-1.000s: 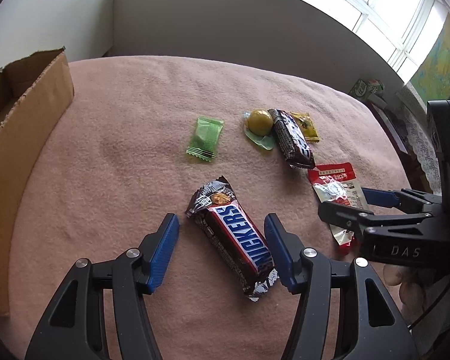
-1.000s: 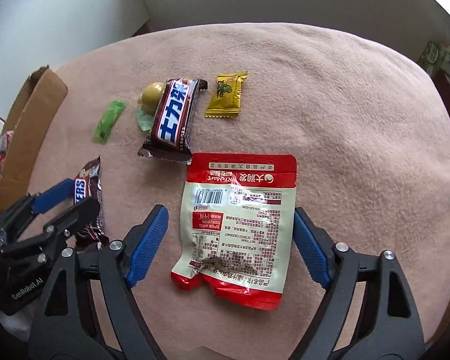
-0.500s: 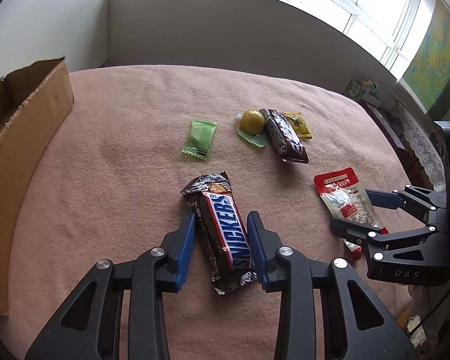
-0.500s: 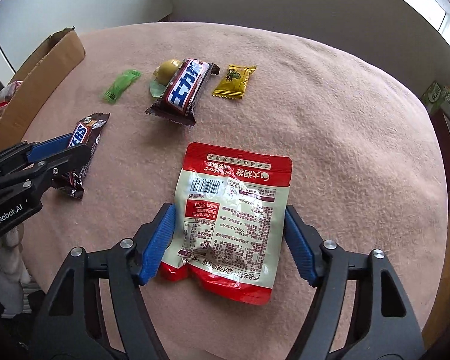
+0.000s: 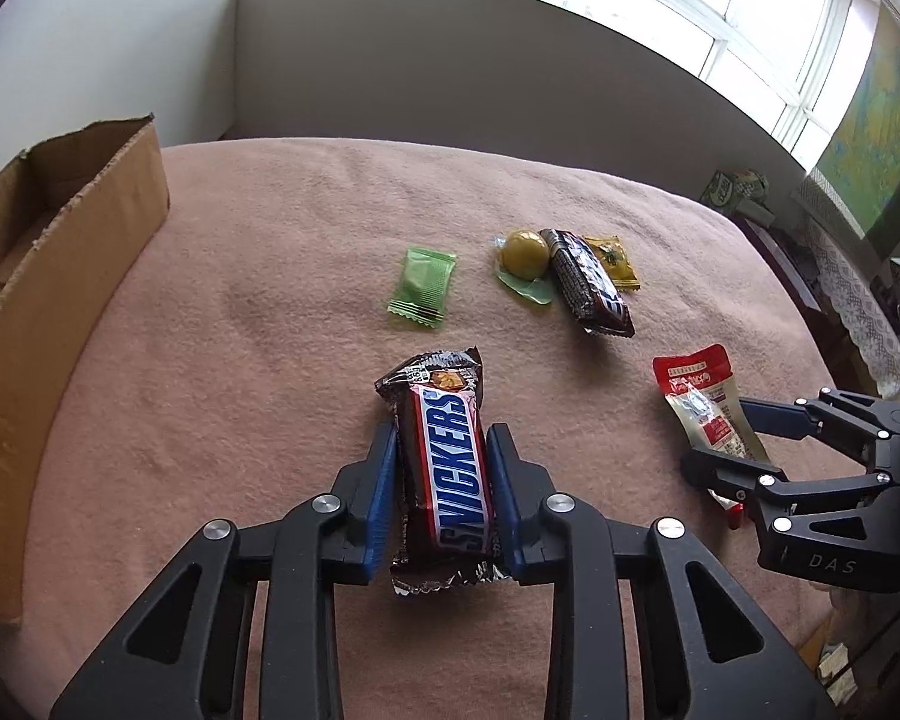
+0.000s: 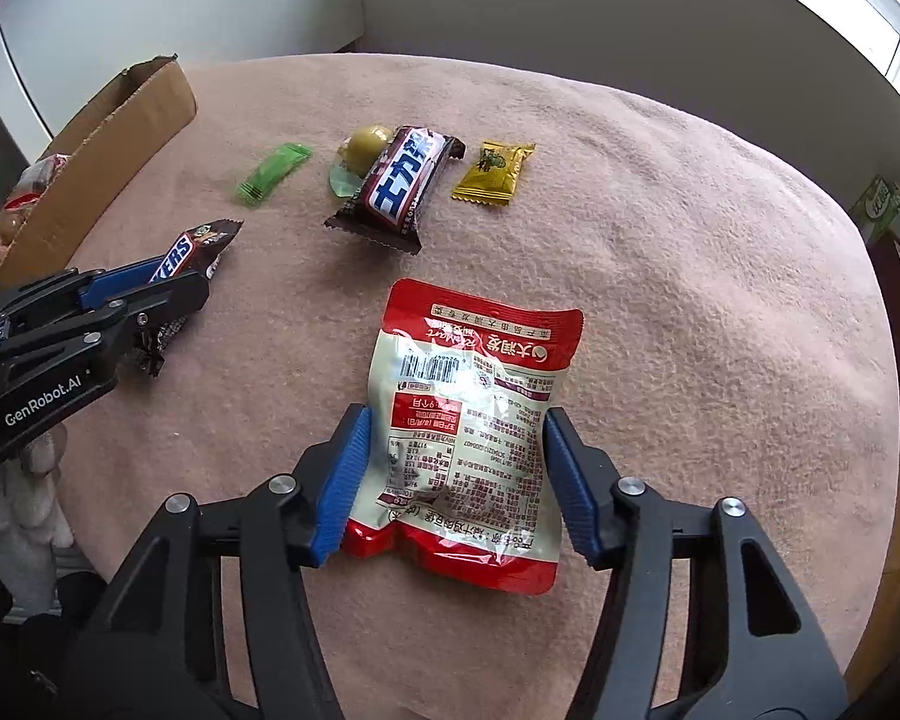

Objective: Organize snacks
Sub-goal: 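Carry the Snickers bar and snack bag into the box and open both grippers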

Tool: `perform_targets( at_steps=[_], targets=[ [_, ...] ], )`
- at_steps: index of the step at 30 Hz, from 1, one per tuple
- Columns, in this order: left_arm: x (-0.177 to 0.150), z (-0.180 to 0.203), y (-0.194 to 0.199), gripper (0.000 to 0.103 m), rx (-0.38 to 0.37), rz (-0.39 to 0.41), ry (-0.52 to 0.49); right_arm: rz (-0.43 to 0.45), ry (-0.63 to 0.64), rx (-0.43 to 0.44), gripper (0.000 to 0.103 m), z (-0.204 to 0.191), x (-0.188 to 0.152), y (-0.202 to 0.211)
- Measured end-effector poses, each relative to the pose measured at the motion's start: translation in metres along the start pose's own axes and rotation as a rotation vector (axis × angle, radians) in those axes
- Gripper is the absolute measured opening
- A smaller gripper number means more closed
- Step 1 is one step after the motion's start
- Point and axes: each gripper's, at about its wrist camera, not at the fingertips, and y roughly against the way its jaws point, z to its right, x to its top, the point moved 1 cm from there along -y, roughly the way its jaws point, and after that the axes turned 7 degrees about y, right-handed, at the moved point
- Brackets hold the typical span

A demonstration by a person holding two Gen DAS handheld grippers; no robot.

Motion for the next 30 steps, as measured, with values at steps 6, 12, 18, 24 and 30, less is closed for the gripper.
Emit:
perform_targets(
  at_steps=[6, 12, 18, 24, 30],
  targets=[
    [0.003, -0.009, 0.011, 0.028, -0.038, 0.01, 0.052, 0.032, -0.122, 0.136, 0.058, 0.031, -0.002, 0.008],
    [0.007, -0.009, 0.019, 0.028, -0.067, 0.023, 0.07, 0.078, -0.306, 0.263, 0.058, 0.066, -0.01, 0.016],
    [0.009, -0.004, 0.029, 0.028, -0.081, 0.045, 0.064, 0.132, -0.286, 0.24, 0.058, 0.063, 0.001, 0.037],
    [0.018, -0.014, 0.046, 0.028, -0.065, 0.09, 0.075, 0.182, -0.211, 0.242, 0.058, 0.04, 0.034, 0.051],
    [0.03, -0.039, 0.068, 0.028, -0.024, 0.15, 0.1, 0.217, -0.132, 0.257, 0.058, 0.01, 0.07, 0.058]
  ],
)
